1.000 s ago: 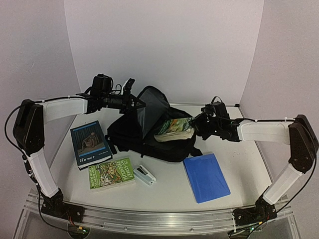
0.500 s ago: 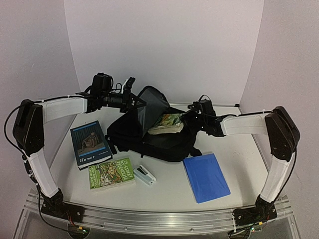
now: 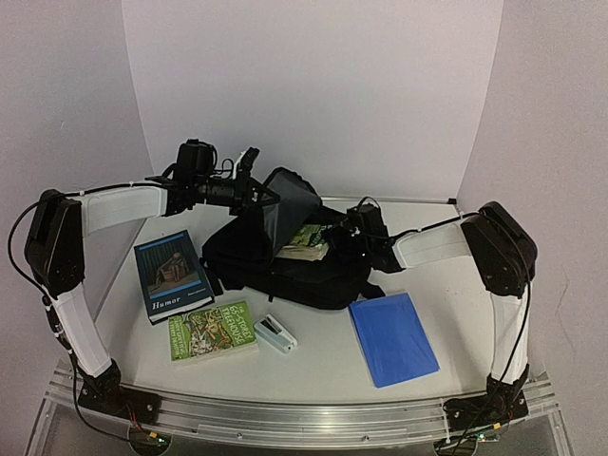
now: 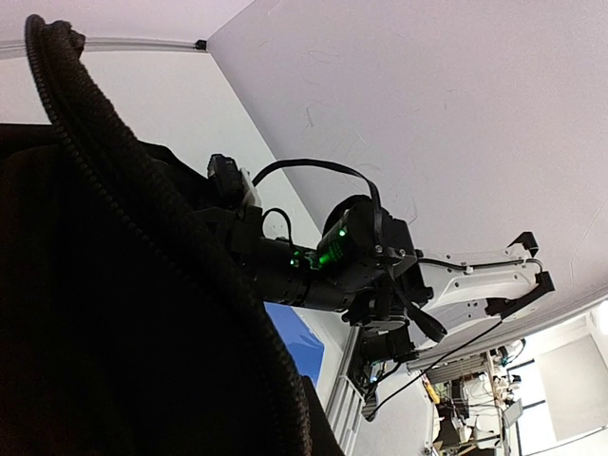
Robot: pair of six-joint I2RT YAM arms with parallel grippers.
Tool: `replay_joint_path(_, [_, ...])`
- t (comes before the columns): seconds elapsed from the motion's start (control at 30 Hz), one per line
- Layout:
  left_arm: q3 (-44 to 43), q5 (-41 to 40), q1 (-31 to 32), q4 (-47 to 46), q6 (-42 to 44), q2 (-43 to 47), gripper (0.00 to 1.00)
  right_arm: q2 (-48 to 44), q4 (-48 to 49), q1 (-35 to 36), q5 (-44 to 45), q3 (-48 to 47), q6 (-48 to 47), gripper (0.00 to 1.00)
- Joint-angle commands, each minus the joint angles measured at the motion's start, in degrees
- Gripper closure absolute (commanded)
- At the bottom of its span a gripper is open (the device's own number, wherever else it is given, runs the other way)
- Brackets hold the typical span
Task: Pack the student bag
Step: Place the book in the student bag.
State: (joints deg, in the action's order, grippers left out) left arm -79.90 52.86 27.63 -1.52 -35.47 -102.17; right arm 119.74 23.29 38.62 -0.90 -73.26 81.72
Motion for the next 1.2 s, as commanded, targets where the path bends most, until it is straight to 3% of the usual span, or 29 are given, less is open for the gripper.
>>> replay_joint_path(0.0, [-4.0, 2.4, 0.5, -4.0, 0.3, 2.3, 1.00, 1.3, -0.7, 1.1, 3.0, -5.1, -2.0, 0.93])
replay_joint_path(0.2, [-3.1, 0.7, 0.5, -2.1, 2.2, 3.5, 1.00, -2.0, -11.1, 1.2, 9.4, -5.5, -9.3, 0.55])
replay_joint_path(0.33, [-3.1, -1.5, 0.5, 0.7, 3.7, 3.7, 1.00, -5.1, -15.3, 1.2, 12.3, -4.1, -12.9, 0.41])
replay_joint_path(0.53, [-2.2, -3.5, 0.3, 1.2, 4.0, 3.9, 1.00, -7.5, -17.2, 1.4, 12.6, -1.3, -13.4, 0.42])
replay_joint_path(0.73, [-1.9, -3.3, 0.2, 1.2, 3.6, 3.8, 1.00, -5.0, -17.2, 2.0, 10.3, -1.5, -12.6, 0.50])
replay_joint_path(1.17, [-1.2, -3.4, 0.0, 3.5, 4.7, 5.1, 1.00, -2.1, -21.6, 3.9, 11.5, -2.1, -12.8, 0.56])
